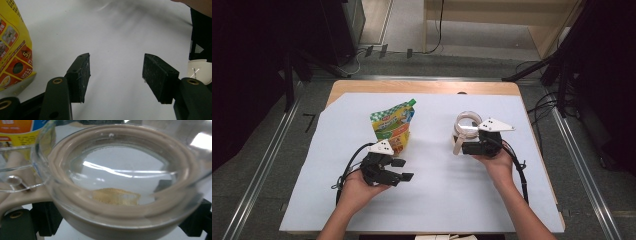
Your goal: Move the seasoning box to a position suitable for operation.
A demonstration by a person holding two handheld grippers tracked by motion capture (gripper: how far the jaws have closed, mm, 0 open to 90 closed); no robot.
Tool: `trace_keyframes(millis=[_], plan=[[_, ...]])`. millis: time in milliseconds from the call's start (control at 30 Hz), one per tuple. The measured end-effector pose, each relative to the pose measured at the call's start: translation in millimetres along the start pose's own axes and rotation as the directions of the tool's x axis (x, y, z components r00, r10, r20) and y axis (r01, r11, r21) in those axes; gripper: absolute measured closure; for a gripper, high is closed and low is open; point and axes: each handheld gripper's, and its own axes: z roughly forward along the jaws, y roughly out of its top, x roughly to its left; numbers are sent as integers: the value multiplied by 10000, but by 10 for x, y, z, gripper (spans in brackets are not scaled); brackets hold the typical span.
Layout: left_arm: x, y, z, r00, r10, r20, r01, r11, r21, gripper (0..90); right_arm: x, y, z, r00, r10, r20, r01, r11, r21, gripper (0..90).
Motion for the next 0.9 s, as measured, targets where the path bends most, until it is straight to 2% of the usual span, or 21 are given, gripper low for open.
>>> trace_keyframes(millis=[100, 133, 267, 367, 733, 900], plan=[[4, 3, 3, 10000, 17, 42, -17, 10000, 24, 399, 61, -16, -7, 9999, 39, -159, -39, 10000, 44, 121], [1, 10, 7, 9999, 105, 45, -105, 9999, 50, 403, 128, -41, -12, 9995, 66, -308, -64, 10000, 57, 121], [12, 14, 21, 9998, 53, 178, -54, 10000, 47, 409, 276, -81, -4, 9981, -114, -600, 128, 9997, 226, 121], [25, 16, 23, 9999, 78, 115, -78, 9999, 63, 410, 380, -109, 8, 9966, -227, -791, 251, 9992, 295, 121], [24, 18, 20, 9999, 111, 85, -110, 9999, -35, 400, 632, -162, 43, 9900, -486, -1328, 556, 9972, 491, 121], [17, 20, 30, 9998, 161, 108, -161, 9999, 18, 399, 790, -194, 104, 9813, -662, -1805, 779, 9953, 584, 121]])
